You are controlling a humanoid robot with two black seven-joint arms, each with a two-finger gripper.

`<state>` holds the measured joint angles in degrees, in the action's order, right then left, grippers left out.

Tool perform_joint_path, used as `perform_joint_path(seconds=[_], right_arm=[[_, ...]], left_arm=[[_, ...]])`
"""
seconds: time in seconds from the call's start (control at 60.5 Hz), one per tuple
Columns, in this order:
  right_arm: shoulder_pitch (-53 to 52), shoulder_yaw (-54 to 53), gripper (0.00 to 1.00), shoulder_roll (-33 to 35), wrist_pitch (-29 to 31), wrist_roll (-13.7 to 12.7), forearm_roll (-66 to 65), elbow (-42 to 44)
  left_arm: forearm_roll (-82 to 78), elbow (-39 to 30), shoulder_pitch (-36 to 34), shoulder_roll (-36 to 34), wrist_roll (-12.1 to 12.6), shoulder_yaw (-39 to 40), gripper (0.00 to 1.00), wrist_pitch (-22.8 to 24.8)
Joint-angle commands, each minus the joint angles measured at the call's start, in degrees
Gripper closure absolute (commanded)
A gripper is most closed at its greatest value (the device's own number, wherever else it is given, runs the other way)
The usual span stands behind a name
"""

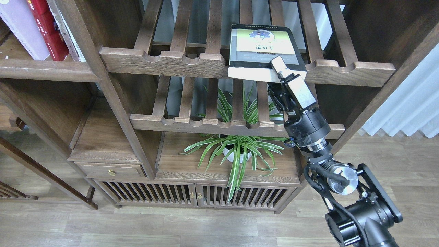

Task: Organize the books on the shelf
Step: 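Grasp the green-and-white book's lower edge with the right gripper, then pull the green-and-white book off the shelf and lower it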

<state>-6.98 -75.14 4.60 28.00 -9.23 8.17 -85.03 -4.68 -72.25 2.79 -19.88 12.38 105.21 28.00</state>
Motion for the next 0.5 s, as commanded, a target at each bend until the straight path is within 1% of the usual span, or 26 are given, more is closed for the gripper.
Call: perform_joint_path(seconds=[0.0,0.116,0.132,0.165,0.198,0.264,0.314,0.33,0.364,0.413,0.479], right_arm=[[0.66,0.18,0.41,0.41,0.0,-0.09,0.17,-0.49],[0.74,0.18,0.49,0.5,0.0,0.0,0.26,-0.67],[0.83,0.17,0.51,0.5,0.0,-0.09,0.26,-0.67],[0.83,0.26,0.59,0.5,0.0,-0.09,0.26,-0.58],[0.92,0.17,0.65,0.5,0.0,-0.09,0.35,-0.67],[0.92,0.26,0.72,0.5,0.0,-0.09,0.35,-0.76],[0.92,0.35,0.75,0.5,0.0,-0.09,0.44,-0.76],[0.92,0.44,0.81,0.5,0.0,-0.09,0.44,-0.84],[0.92,0.53,0.83,0.5,0.0,-0.09,0.44,-0.84],[0.92,0.53,0.9,0.5,0.0,-0.09,0.35,-0.84],[0.92,0.53,0.93,0.5,0.0,-0.09,0.44,-0.84]], left_arm=[[0.02,-0.08,-0.07,-0.25,0.02,0.17,0.0,0.0],[0.02,-0.08,-0.07,-0.33,0.02,0.34,0.0,0.0],[0.02,-0.08,-0.07,-0.33,0.02,0.34,0.0,0.0],[0.02,-0.08,-0.07,-0.33,0.02,0.34,0.0,0.0],[0.02,-0.08,0.02,-0.33,0.02,0.34,0.0,0.0],[0.02,-0.08,0.02,-0.33,0.02,0.34,0.0,0.0],[0.02,-0.08,0.02,-0.33,0.02,0.34,0.0,0.0],[0.02,-0.08,0.02,-0.33,0.02,0.43,0.0,0.0],[0.02,-0.08,0.02,-0.33,0.02,0.43,0.0,0.0],[0.02,-0.08,0.11,-0.33,0.02,0.43,0.0,0.0],[0.02,-0.08,0.11,-0.33,-0.07,0.43,0.0,0.0]])
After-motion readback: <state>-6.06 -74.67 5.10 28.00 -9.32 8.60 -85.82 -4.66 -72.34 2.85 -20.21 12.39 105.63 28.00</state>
